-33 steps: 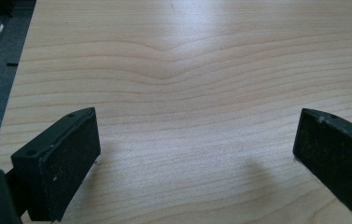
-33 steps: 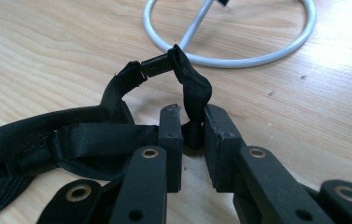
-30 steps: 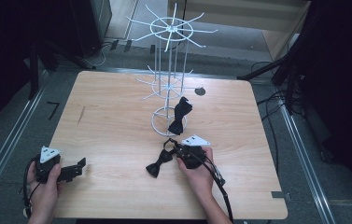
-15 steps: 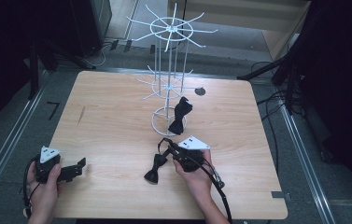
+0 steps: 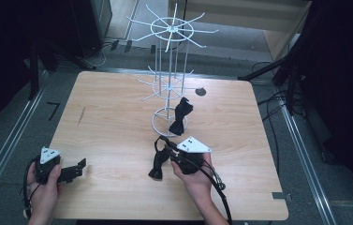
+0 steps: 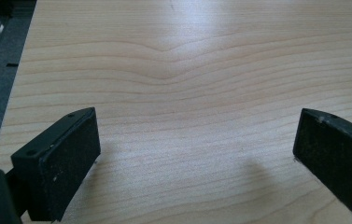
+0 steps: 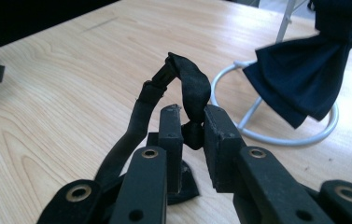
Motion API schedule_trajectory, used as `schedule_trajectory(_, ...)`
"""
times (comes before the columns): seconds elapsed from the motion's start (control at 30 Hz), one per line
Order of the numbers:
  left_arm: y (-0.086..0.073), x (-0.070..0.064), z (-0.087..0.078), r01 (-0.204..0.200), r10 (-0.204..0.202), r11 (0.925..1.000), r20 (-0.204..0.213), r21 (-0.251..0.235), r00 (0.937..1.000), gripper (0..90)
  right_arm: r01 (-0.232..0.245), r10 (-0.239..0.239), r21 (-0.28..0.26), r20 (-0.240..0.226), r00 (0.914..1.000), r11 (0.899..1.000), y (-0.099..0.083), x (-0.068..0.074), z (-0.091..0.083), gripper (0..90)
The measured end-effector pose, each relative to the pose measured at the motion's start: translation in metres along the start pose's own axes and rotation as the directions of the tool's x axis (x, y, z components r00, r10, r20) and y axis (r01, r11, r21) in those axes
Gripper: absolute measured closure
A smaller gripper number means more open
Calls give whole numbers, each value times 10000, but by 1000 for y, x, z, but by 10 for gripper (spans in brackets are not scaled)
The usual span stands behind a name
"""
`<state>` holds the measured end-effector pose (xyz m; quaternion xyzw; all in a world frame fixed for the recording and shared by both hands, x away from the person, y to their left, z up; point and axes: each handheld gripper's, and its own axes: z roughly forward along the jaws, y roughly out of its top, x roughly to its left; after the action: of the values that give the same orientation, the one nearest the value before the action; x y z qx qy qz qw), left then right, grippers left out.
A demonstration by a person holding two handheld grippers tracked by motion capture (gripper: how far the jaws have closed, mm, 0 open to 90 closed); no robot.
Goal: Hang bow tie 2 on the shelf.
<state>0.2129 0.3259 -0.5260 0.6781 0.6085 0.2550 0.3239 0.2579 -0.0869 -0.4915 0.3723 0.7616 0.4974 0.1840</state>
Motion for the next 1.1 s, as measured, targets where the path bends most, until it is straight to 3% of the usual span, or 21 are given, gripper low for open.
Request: schedule_trajectory(1.1,0,0,-1,18,-17,9999,43,-109,10000,11,178,-155,-1321,179,9997,9911,40,0,-31,795)
